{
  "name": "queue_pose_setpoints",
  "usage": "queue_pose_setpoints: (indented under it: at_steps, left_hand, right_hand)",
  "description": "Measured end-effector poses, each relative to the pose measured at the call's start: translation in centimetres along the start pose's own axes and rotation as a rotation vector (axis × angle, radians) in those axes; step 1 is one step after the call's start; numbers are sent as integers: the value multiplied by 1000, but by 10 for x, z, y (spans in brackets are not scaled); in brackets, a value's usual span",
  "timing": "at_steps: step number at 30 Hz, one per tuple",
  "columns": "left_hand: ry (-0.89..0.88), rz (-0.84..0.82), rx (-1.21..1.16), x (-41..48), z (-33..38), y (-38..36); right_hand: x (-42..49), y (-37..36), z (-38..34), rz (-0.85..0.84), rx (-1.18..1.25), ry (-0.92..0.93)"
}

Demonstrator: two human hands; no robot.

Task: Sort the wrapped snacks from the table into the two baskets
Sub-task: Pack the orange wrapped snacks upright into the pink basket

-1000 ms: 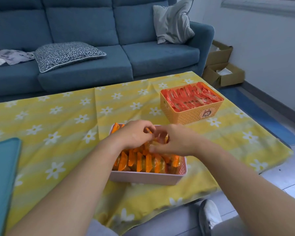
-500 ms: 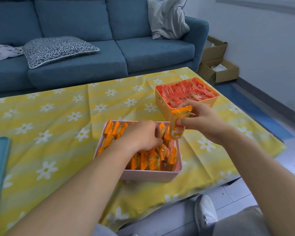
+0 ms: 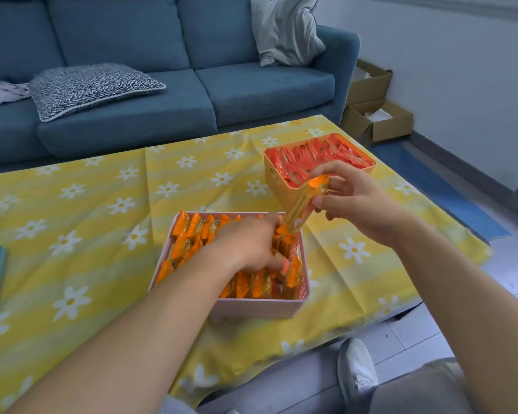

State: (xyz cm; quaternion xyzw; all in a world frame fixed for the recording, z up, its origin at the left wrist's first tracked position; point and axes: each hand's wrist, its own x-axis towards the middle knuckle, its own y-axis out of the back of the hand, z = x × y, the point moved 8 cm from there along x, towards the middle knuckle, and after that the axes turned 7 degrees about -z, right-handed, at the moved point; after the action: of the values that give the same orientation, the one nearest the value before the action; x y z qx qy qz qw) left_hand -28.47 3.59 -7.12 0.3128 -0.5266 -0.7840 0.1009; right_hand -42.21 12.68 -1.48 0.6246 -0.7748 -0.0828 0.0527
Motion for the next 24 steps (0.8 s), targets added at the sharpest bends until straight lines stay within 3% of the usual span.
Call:
queue_pose_setpoints:
  at_steps: [7, 16, 24]
  left_hand:
    - [30, 27, -231, -7, -19, 19]
    - [18, 41, -351, 4, -11, 7]
    - [20, 102, -550, 3, -19, 7]
  right_hand:
    - [4, -22, 5, -122, -253, 5]
    - [18, -53, 9, -214, -948, -29]
    - [18, -63, 11, -155, -1151, 11]
